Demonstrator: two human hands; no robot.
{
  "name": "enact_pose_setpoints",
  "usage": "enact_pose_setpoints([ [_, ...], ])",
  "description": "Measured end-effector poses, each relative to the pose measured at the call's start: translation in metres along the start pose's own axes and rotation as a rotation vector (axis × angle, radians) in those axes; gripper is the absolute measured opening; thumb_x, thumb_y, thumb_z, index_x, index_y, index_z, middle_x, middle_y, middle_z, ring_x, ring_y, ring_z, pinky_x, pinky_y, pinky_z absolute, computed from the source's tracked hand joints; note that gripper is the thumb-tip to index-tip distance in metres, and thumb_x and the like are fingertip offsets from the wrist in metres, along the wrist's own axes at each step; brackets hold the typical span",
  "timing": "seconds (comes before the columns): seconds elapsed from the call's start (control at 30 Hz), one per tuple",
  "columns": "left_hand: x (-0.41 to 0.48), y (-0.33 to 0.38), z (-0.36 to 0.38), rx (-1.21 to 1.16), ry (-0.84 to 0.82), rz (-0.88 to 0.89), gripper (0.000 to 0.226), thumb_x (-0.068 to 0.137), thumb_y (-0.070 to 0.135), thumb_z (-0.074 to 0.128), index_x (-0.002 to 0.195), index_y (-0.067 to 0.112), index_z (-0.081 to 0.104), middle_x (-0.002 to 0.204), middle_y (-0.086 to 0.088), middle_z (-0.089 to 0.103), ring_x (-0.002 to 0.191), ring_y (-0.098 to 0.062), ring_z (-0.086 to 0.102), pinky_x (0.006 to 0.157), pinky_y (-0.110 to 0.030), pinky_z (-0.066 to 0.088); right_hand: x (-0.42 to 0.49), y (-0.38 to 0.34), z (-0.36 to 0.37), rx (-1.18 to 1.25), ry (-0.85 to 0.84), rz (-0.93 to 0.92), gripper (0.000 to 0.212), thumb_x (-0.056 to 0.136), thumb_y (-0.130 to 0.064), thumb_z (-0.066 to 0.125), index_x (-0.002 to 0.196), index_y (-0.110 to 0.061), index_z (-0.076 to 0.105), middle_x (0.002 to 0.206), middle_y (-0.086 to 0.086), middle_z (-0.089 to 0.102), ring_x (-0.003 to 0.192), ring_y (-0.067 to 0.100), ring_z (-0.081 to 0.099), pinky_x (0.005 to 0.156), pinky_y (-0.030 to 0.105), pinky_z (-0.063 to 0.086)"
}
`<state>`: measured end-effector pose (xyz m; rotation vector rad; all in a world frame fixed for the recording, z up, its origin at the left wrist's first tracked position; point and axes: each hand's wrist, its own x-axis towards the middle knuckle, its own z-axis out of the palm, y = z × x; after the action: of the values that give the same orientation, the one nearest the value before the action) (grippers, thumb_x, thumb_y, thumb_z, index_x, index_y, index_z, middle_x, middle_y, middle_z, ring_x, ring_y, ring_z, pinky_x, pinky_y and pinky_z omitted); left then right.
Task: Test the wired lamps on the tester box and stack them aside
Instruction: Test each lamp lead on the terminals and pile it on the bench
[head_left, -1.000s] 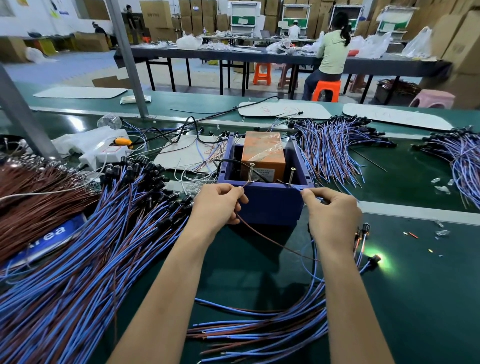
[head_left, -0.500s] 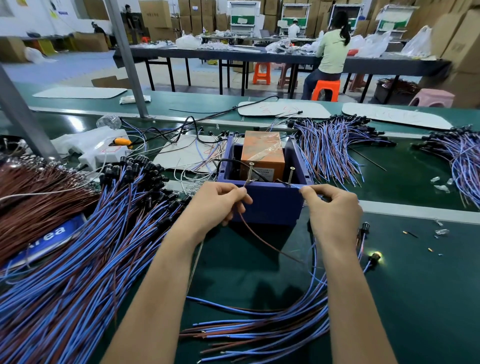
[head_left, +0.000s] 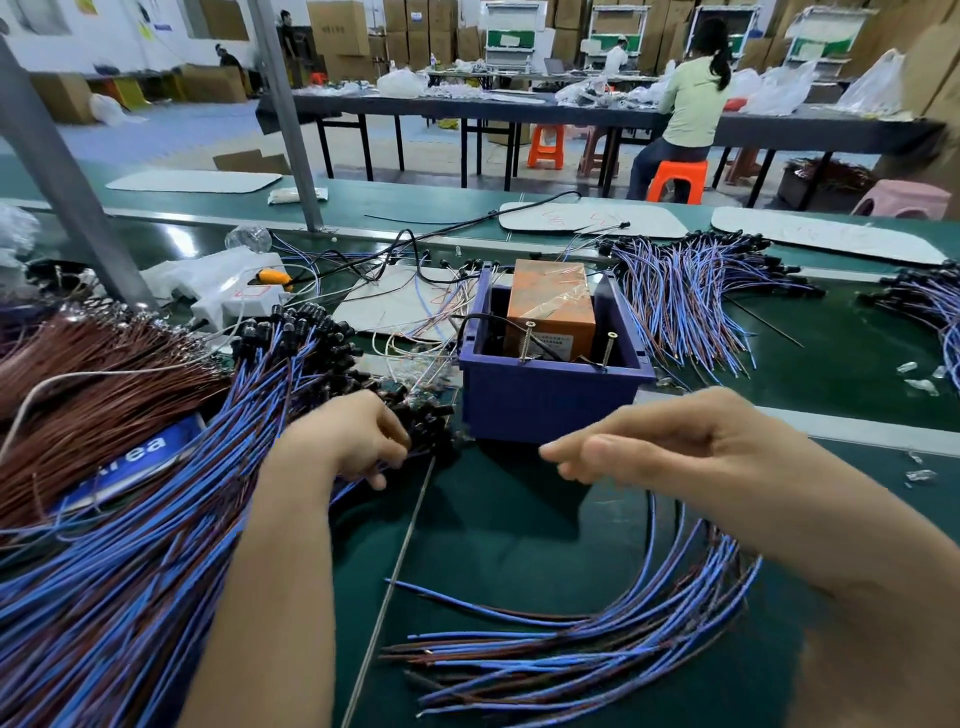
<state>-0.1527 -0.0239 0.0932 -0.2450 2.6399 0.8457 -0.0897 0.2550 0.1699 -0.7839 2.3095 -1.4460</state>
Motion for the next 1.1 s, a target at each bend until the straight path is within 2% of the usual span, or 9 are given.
enact_pose_setpoints([
  [0.13,0.011,0.012,0.021,0.07,0.074,-0.044,0.019,0.08,-0.005,0.061,0.09,0.005,0.073,0.089,-0.015,0.074,0.04,-0.011,0.058,0.043,-0.017,0.045,-0.007,0.002,-0.005,-0.065,0.085,0.038,0.041,0.06,-0.066,0.053,0.093,-0.049,0.07,0.082,-0.01,0.074,0.083,0.006,0.068,0.075,0.016,0.051],
  [0.27,0.014,0.014,0.027,0.019,0.13,-0.082,0.02,0.075,-0.008,0.059,0.082,0.003,0.074,0.082,-0.017,0.074,0.042,-0.017,0.057,0.058,-0.027,0.055,-0.001,0.008,-0.005,-0.06,0.132,0.088,0.044,0.062,-0.063,0.055,0.089,-0.036,0.075,0.078,-0.006,0.074,0.077,0.009,0.068,0.068,0.013,0.049],
  [0.37,0.015,0.015,0.028,0.109,0.221,-0.091,0.01,0.071,0.012,0.075,0.08,0.015,0.074,0.082,-0.007,0.074,0.073,-0.02,0.068,0.082,-0.036,0.056,0.007,0.015,0.0,-0.106,0.131,0.161,0.03,0.073,-0.053,0.058,0.088,-0.033,0.075,0.079,-0.006,0.073,0.077,0.011,0.068,0.072,0.023,0.05],
  [0.5,0.017,0.018,0.034,0.194,0.264,-0.103,0.027,0.071,0.025,0.078,0.097,0.02,0.07,0.104,-0.007,0.067,0.099,-0.028,0.063,0.088,-0.039,0.051,0.015,0.02,0.005,-0.13,0.119,0.204,0.025,0.077,-0.05,0.057,0.089,-0.035,0.073,0.078,-0.008,0.073,0.075,0.01,0.068,0.075,0.027,0.051],
  [0.6,0.013,0.023,0.032,0.159,0.267,-0.06,0.021,0.074,0.024,0.07,0.093,0.017,0.071,0.1,-0.008,0.068,0.093,-0.026,0.063,0.083,-0.034,0.052,0.022,0.024,0.01,-0.151,0.094,0.23,0.018,0.085,-0.044,0.059,0.09,-0.033,0.073,0.078,-0.007,0.073,0.075,0.011,0.068,0.073,0.025,0.051],
  [0.73,-0.003,0.034,0.012,-0.108,0.225,0.147,0.01,0.084,0.012,0.061,0.075,0.016,0.059,0.075,-0.006,0.067,0.063,-0.014,0.061,0.055,-0.019,0.044,0.032,0.028,0.016,-0.104,0.052,0.209,0.021,0.089,-0.039,0.059,0.109,-0.044,0.067,0.092,-0.007,0.074,0.088,0.004,0.067,0.079,0.018,0.049],
  [0.83,-0.024,0.047,0.006,-0.526,0.045,0.356,0.016,0.092,0.001,0.055,0.079,0.01,0.054,0.067,-0.008,0.065,0.049,-0.013,0.058,0.049,-0.019,0.049,0.038,0.026,0.022,0.033,0.056,0.136,0.039,0.091,-0.035,0.059,0.118,-0.061,0.05,0.118,-0.012,0.064,0.116,-0.008,0.054,0.1,0.026,0.046],
  [0.93,-0.036,0.066,0.012,-0.595,0.017,0.494,0.017,0.093,0.003,0.056,0.078,0.011,0.056,0.056,0.002,0.063,0.045,-0.01,0.054,0.048,-0.019,0.048,0.041,0.02,0.029,0.103,0.072,0.105,0.04,0.093,-0.03,0.057,0.112,-0.063,0.046,0.117,-0.002,0.069,0.12,0.006,0.055,0.104,0.04,0.044],
  [1.1,-0.036,0.075,0.018,-0.617,-0.024,0.531,0.009,0.093,0.009,0.057,0.088,0.008,0.064,0.062,0.001,0.069,0.044,-0.007,0.048,0.044,-0.016,0.041,0.047,0.02,0.02,0.495,0.626,0.013,0.027,0.091,-0.011,0.06,0.108,-0.031,0.066,0.089,-0.013,0.07,0.084,0.004,0.064,0.074,0.025,0.057],
])
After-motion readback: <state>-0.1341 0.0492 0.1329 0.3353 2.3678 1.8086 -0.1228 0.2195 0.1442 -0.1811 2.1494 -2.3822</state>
